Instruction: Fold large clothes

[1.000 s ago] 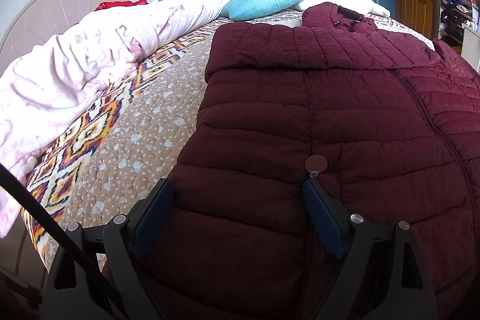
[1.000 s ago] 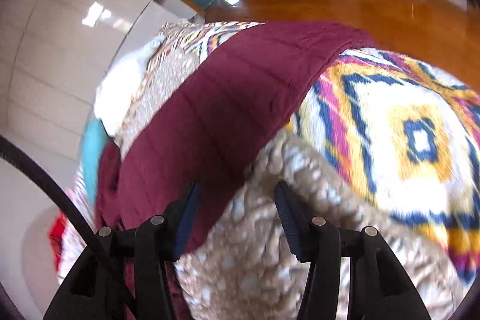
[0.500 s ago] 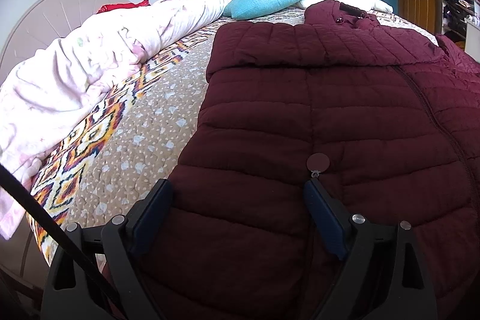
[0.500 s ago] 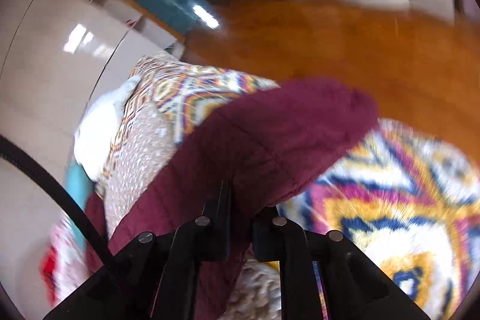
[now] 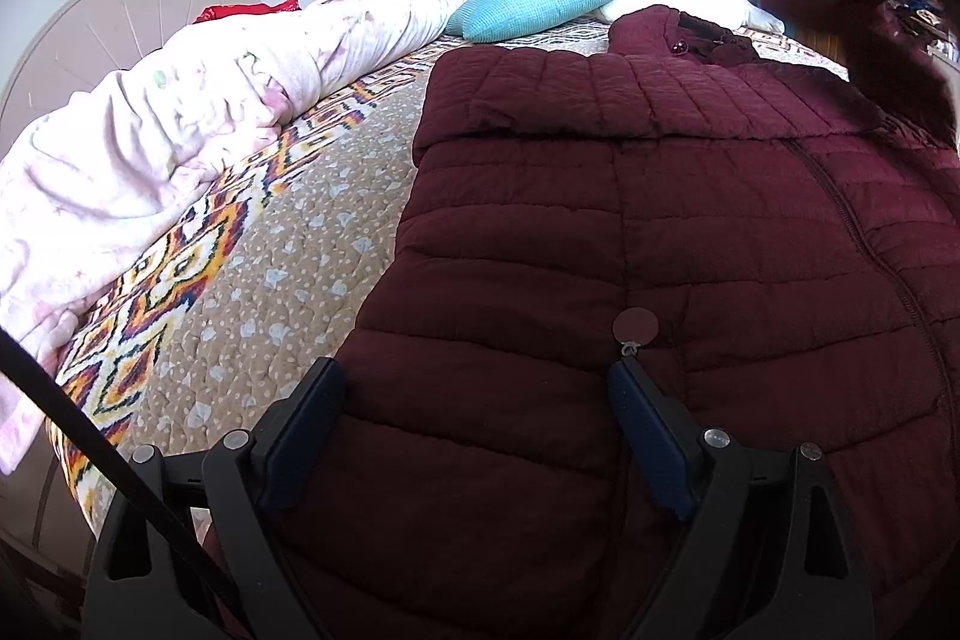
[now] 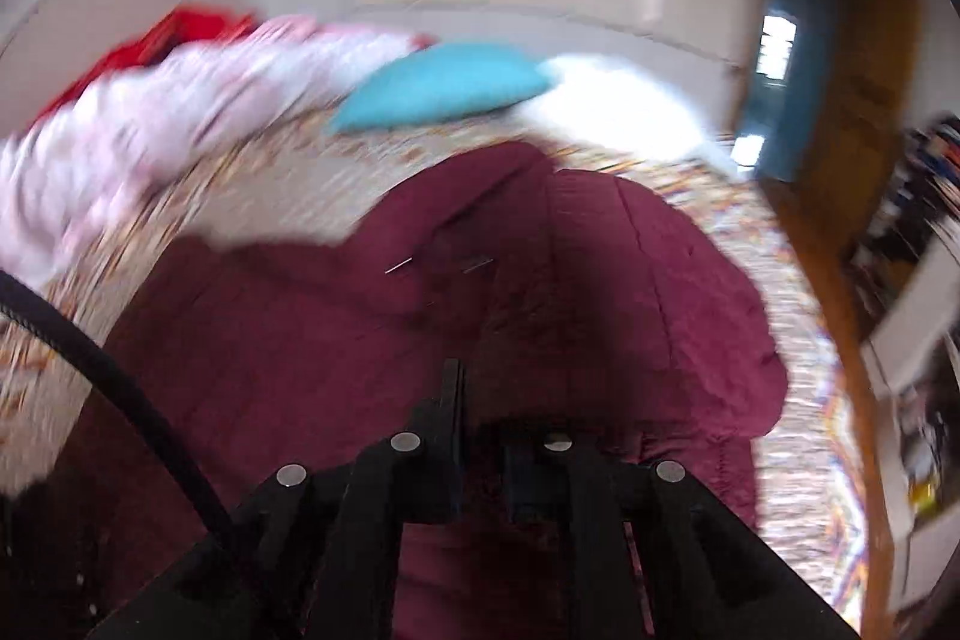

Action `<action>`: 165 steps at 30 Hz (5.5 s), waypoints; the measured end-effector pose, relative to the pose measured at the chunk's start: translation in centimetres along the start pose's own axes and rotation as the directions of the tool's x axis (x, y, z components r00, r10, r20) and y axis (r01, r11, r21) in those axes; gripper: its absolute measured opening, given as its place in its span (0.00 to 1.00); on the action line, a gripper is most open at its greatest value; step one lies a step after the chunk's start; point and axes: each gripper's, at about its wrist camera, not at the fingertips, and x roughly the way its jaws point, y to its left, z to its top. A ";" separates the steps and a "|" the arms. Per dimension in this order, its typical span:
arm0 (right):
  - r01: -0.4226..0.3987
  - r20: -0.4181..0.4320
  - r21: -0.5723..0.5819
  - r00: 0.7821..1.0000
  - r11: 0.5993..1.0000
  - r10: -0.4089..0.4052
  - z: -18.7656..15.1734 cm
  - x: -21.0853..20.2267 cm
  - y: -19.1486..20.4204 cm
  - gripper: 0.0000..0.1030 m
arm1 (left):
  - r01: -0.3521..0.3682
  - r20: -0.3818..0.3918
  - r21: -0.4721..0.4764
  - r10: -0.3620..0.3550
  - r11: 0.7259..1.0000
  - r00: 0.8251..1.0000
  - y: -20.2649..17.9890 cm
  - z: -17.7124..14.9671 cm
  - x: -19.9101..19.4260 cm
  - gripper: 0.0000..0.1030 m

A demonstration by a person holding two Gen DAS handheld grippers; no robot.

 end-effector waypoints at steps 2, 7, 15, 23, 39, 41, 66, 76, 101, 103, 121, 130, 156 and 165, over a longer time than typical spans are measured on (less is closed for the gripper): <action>-0.080 -0.081 -0.052 0.994 0.995 0.076 -1.3 2.2 4.2 0.14 | 0.001 0.001 -0.001 -0.001 1.000 1.000 0.0 0.0 0.0 0.86; -0.127 -0.167 -0.054 0.979 0.990 0.116 -4.5 4.0 6.7 0.40 | 0.016 0.004 -0.014 -0.016 1.000 1.000 0.2 0.0 -0.1 0.86; -0.109 -0.090 0.139 0.988 0.984 0.122 -6.2 -2.4 -0.3 0.44 | 0.025 0.014 -0.024 -0.025 0.999 1.000 0.3 -0.2 -0.3 0.86; 0.177 -0.169 0.270 0.976 0.947 -0.134 -3.7 4.2 -5.2 0.25 | 0.036 0.018 -0.032 -0.035 0.999 0.999 0.5 -0.2 -0.4 0.86; -0.180 -0.123 0.076 0.974 0.981 0.188 4.1 7.9 12.0 0.26 | 0.044 0.024 -0.040 -0.043 0.998 0.999 0.6 -0.2 -0.4 0.86; -0.191 -0.122 0.073 0.972 0.979 0.199 3.4 7.2 12.3 0.42 | 0.043 0.025 -0.040 -0.042 0.998 0.999 0.6 -0.2 -0.4 0.86; -0.251 -0.191 -0.069 0.953 0.966 0.234 6.1 11.5 23.6 0.12 | 0.077 0.054 -0.076 -0.073 0.994 0.996 1.0 -0.2 -0.8 0.86; -0.298 -0.137 -0.012 0.946 0.954 0.294 5.2 7.3 21.2 0.52 | 0.038 0.041 -0.057 -0.036 0.998 0.999 0.5 -0.2 -0.8 0.86; -0.112 -0.077 0.462 0.983 0.880 0.166 -23.1 -17.6 -2.4 0.65 | -0.085 -0.053 0.042 0.087 0.995 0.995 -0.7 1.0 -3.4 0.83; -0.131 -0.028 0.430 0.987 0.893 0.158 -22.6 -20.7 -2.0 0.65 | -0.063 -0.027 0.046 0.065 0.997 0.998 -0.4 1.1 -6.4 0.83; 0.068 0.293 0.307 0.942 0.949 -0.162 -7.1 -51.1 -4.8 0.67 | -0.156 0.273 0.052 0.136 0.986 0.952 15.8 14.8 -35.7 0.83; 0.140 0.423 0.371 0.854 0.918 -0.301 8.0 -59.8 -5.7 0.70 | -0.244 0.336 -0.184 0.294 0.952 0.895 25.5 29.8 -45.6 0.83; 0.058 -0.092 0.447 0.996 0.893 -0.019 17.6 -2.8 -6.8 0.76 | 0.183 -0.058 -0.254 -0.204 0.950 0.977 5.5 13.7 3.1 0.83; -0.030 -0.179 0.537 0.972 0.843 0.149 15.8 20.0 -4.2 0.75 | 0.197 -0.097 -0.302 -0.235 0.933 0.967 2.7 8.7 11.2 0.83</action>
